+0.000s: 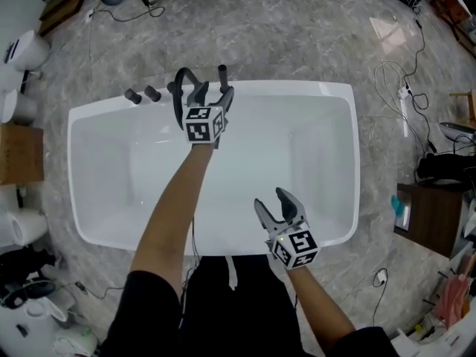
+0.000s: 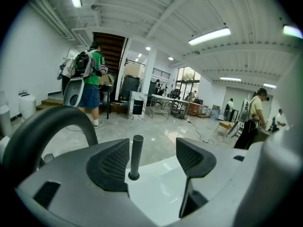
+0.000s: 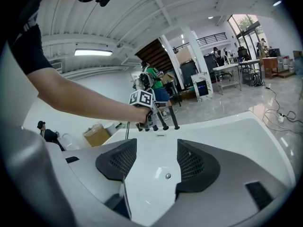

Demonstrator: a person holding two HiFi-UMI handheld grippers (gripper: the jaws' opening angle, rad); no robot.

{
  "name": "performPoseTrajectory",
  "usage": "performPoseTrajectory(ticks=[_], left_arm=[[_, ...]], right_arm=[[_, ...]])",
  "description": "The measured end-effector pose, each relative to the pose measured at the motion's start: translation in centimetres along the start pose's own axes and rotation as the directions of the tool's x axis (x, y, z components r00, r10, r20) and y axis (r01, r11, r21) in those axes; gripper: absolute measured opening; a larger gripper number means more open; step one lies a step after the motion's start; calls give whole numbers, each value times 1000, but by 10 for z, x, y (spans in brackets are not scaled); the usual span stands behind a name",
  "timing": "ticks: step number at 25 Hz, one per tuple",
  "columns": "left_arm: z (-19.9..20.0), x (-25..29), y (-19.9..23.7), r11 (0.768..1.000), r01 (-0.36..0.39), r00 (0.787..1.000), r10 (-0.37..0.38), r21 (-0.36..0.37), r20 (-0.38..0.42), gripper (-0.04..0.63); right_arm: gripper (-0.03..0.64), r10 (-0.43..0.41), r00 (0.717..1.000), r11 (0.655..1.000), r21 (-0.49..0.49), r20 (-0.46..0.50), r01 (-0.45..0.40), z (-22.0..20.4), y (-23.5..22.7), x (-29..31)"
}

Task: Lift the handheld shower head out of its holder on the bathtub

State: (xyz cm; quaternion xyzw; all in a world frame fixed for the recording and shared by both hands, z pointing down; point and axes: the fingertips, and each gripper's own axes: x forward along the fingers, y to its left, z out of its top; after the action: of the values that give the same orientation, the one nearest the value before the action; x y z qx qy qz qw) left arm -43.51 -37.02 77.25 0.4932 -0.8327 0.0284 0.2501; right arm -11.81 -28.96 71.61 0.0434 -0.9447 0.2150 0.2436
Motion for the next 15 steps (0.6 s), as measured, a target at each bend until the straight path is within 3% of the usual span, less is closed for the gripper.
performPoseTrajectory(ticks=[3, 9, 15], left_arm=[[-3, 8, -2, 998, 23, 1000, -22, 53, -17, 285], [-7, 25, 11, 1000, -2, 1000, 2, 12, -13, 288], [-12, 43, 9, 999, 37, 998, -35, 36, -58, 288]], right_arm=[[235, -4, 1000, 1000, 7, 10, 4, 3, -6, 5], [235, 11, 1000, 1000, 0, 5, -11, -5, -4, 14], [235, 13, 999, 1000, 9, -31, -13, -22, -4, 10]])
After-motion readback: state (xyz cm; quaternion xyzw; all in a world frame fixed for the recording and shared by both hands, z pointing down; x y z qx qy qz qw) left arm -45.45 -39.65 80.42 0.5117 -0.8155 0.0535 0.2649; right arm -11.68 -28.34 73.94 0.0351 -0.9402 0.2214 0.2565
